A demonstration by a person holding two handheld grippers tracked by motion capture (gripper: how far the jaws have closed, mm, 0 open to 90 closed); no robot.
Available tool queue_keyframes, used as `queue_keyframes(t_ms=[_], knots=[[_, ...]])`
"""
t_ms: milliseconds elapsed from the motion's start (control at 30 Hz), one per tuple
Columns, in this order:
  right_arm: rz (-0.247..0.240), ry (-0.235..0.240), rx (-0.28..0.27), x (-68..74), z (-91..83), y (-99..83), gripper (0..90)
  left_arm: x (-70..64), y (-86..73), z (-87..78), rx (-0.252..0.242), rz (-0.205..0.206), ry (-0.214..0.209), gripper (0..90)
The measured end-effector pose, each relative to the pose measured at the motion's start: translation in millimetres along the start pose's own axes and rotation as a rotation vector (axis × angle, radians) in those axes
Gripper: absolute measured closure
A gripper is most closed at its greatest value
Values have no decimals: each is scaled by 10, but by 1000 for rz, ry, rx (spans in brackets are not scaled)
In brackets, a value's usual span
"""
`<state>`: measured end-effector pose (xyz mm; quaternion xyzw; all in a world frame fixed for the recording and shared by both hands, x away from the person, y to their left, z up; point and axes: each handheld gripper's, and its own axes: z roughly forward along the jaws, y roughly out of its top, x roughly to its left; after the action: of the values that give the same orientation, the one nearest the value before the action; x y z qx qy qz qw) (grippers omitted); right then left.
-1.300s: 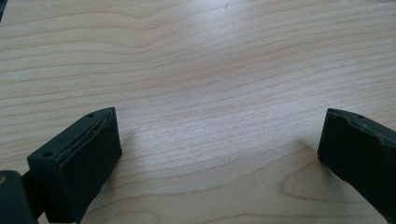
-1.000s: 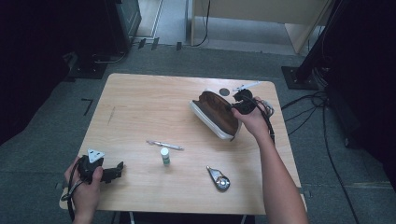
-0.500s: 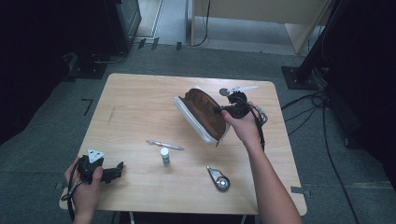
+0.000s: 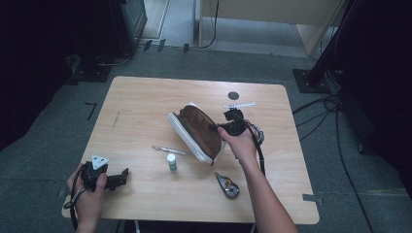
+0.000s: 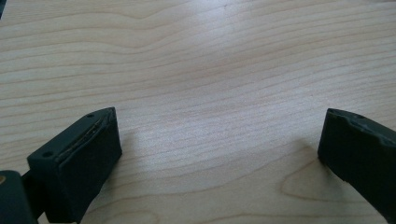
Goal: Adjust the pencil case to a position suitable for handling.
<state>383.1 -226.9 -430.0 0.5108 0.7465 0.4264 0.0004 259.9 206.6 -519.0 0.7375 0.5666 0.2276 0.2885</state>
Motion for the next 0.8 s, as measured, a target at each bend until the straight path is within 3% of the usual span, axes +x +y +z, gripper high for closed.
queue_keyframes(t_ms=[333, 433, 600, 700, 800], knots=[[31, 8, 22, -92, 128, -168, 837, 0, 0, 0, 0, 0, 0, 0], [20, 14, 6, -114, 120, -178, 745, -2, 0, 2, -3, -3, 0, 0], [-21, -14, -26, -123, 102, -191, 574, 1, 0, 0, 1, 1, 0, 0], [-22, 3, -60, -152, 41, -193, 454, 1, 0, 0, 1, 1, 1, 0], [-60, -25, -90, -137, -32, -191, 384, 1, 0, 0, 1, 1, 0, 0]])
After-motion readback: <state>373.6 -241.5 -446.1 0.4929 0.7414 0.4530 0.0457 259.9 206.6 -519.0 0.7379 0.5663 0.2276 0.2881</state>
